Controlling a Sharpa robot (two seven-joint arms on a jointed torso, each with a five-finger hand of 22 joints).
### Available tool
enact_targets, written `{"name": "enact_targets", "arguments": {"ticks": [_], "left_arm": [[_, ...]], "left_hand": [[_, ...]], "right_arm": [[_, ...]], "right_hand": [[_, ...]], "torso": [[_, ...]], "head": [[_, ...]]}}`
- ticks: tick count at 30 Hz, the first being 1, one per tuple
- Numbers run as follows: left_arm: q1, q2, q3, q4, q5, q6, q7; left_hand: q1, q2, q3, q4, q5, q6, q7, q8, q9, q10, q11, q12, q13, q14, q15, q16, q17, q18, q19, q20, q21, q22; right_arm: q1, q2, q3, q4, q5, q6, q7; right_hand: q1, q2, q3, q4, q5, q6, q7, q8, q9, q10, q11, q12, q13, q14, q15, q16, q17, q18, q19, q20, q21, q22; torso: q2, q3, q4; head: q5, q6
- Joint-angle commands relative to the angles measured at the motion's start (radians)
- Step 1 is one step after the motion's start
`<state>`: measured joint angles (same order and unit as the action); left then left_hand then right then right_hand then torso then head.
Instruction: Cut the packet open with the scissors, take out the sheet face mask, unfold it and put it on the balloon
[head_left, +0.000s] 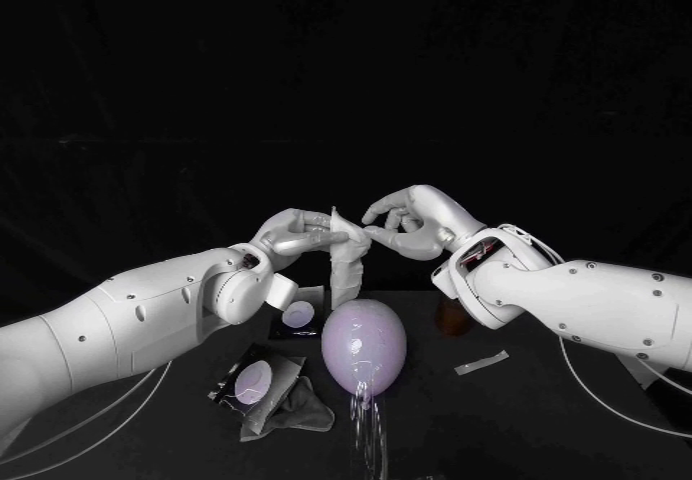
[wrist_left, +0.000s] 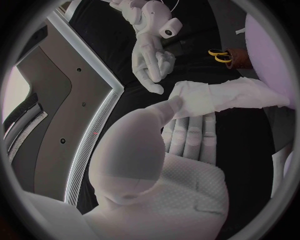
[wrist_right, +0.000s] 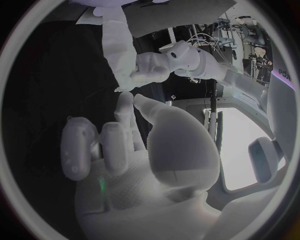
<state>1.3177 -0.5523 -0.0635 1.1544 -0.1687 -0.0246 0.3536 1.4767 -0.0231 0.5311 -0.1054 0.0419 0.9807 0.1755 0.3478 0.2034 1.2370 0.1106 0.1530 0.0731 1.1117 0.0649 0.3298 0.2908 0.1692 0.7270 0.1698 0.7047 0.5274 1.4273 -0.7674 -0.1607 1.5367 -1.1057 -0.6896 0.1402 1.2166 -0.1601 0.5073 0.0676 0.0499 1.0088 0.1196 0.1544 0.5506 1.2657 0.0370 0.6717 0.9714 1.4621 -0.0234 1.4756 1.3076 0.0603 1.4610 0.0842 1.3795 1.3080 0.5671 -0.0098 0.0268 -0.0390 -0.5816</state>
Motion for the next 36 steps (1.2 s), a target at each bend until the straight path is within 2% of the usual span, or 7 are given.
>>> {"name": "enact_targets", "arguments": {"ticks": [1, 6, 12, 23, 26, 33, 36], "left_arm": [[0.002, 0.002, 0.001, 0.006, -0.001, -0.011, -0.001], [0.002, 0.001, 0.001, 0.013, -0.014, -0.019, -0.006], [0.002, -0.001, 0.001, 0.018, -0.021, -0.021, -0.009], [0.002, -0.004, 0.0, 0.027, -0.031, -0.016, -0.014], [0.002, -0.005, 0.0, 0.027, -0.032, -0.015, -0.014], [0.002, -0.005, 0.0, 0.033, -0.036, -0.011, -0.013], [0.002, -0.005, 0.0, 0.036, -0.037, -0.011, -0.012]], "left_hand": [[0.001, 0.01, 0.004, -0.006, 0.006, -0.004, 0.0, -0.004, -0.001, 0.014, -0.003, 0.006, 0.001, 0.008, -0.002, 0.004, 0.002, -0.002, -0.007, -0.001, 0.006, 0.003], [0.0, 0.009, 0.007, -0.009, 0.006, -0.001, -0.001, -0.005, -0.001, 0.015, -0.004, 0.007, 0.001, 0.009, -0.002, 0.006, 0.004, 0.0, -0.009, -0.001, 0.012, 0.007], [-0.001, 0.008, 0.011, -0.012, 0.006, 0.005, -0.003, -0.004, 0.0, 0.016, -0.005, 0.009, 0.001, 0.009, -0.003, 0.007, 0.007, 0.001, -0.012, -0.002, 0.019, 0.012], [-0.004, 0.005, 0.017, -0.017, 0.006, 0.013, -0.007, -0.004, 0.001, 0.018, -0.007, 0.01, 0.0, 0.01, -0.005, 0.009, 0.011, 0.003, -0.016, -0.002, 0.027, 0.018], [-0.004, 0.005, 0.018, -0.018, 0.006, 0.014, -0.007, -0.004, 0.001, 0.018, -0.008, 0.01, 0.0, 0.01, -0.005, 0.01, 0.012, 0.003, -0.016, -0.002, 0.028, 0.019], [-0.005, 0.004, 0.021, -0.02, 0.006, 0.016, -0.008, -0.004, 0.001, 0.019, -0.008, 0.01, 0.0, 0.01, -0.006, 0.01, 0.013, 0.004, -0.018, -0.002, 0.032, 0.021], [-0.005, 0.004, 0.021, -0.02, 0.006, 0.016, -0.008, -0.004, 0.001, 0.019, -0.008, 0.01, 0.0, 0.01, -0.006, 0.01, 0.013, 0.004, -0.018, -0.002, 0.032, 0.021]], "right_arm": [[-0.007, 0.009, 0.0, 0.01, -0.149, -0.019, -0.055], [-0.017, 0.029, -0.001, 0.015, -0.233, -0.046, -0.124], [-0.022, 0.047, -0.001, 0.009, -0.297, -0.087, -0.187], [-0.025, 0.059, -0.001, 0.006, -0.39, -0.177, -0.256], [-0.026, 0.06, -0.001, 0.004, -0.402, -0.18, -0.266], [-0.028, 0.077, -0.001, -0.015, -0.418, -0.141, -0.284], [-0.03, 0.082, -0.001, -0.017, -0.419, -0.129, -0.284]], "right_hand": [[-0.005, -0.013, -0.02, 0.012, 0.003, 0.004, 0.003, -0.008, -0.011, 0.023, 0.001, 0.113, 0.082, 0.072, 0.0, 0.03, 0.175, -0.02, 0.019, 0.001, 0.014, 0.21], [-0.018, -0.026, -0.049, 0.035, 0.001, 0.002, 0.007, -0.016, -0.027, 0.057, 0.007, 0.267, 0.19, 0.09, 0.003, 0.063, 0.218, -0.025, 0.031, 0.003, 0.039, 0.217], [-0.023, -0.036, -0.066, 0.049, 0.001, -0.011, 0.013, -0.027, -0.039, 0.046, 0.013, 0.28, 0.203, 0.088, 0.008, 0.06, 0.214, -0.024, 0.028, 0.006, 0.035, 0.215], [-0.014, -0.038, -0.07, 0.051, 0.002, -0.012, 0.013, -0.028, -0.043, 0.048, 0.014, 0.301, 0.217, 0.09, 0.009, 0.064, 0.219, -0.025, 0.03, 0.007, 0.039, 0.216], [-0.009, -0.038, -0.07, 0.05, 0.002, -0.011, 0.013, -0.028, -0.044, 0.049, 0.013, 0.305, 0.22, 0.09, 0.009, 0.064, 0.22, -0.025, 0.031, 0.008, 0.042, 0.217], [0.013, -0.035, -0.065, 0.045, 0.002, -0.003, 0.012, -0.025, -0.048, 0.047, 0.012, 0.317, 0.229, 0.091, 0.009, 0.066, 0.223, -0.026, 0.033, 0.008, 0.046, 0.218], [0.033, -0.026, -0.056, 0.038, 0.004, 0.029, 0.002, -0.006, -0.045, 0.072, 0.005, 0.378, 0.268, 0.105, 0.004, 0.088, 0.253, -0.032, 0.046, 0.006, 0.071, 0.226]], "torso": [[0.0, -0.0016, 0.0005], [0.0, -0.0015, 0.0018], [0.0, -0.0015, 0.0004], [0.0, -0.0003, -0.0003], [0.0, -0.0003, -0.0007], [0.0, -0.0004, -0.0001], [-0.001, -0.001, 0.0]], "head": [[0.001, 0.0], [0.001, -0.001], [0.001, -0.002], [0.001, -0.005], [0.001, -0.005], [0.0, -0.006], [-0.001, -0.007]]}}
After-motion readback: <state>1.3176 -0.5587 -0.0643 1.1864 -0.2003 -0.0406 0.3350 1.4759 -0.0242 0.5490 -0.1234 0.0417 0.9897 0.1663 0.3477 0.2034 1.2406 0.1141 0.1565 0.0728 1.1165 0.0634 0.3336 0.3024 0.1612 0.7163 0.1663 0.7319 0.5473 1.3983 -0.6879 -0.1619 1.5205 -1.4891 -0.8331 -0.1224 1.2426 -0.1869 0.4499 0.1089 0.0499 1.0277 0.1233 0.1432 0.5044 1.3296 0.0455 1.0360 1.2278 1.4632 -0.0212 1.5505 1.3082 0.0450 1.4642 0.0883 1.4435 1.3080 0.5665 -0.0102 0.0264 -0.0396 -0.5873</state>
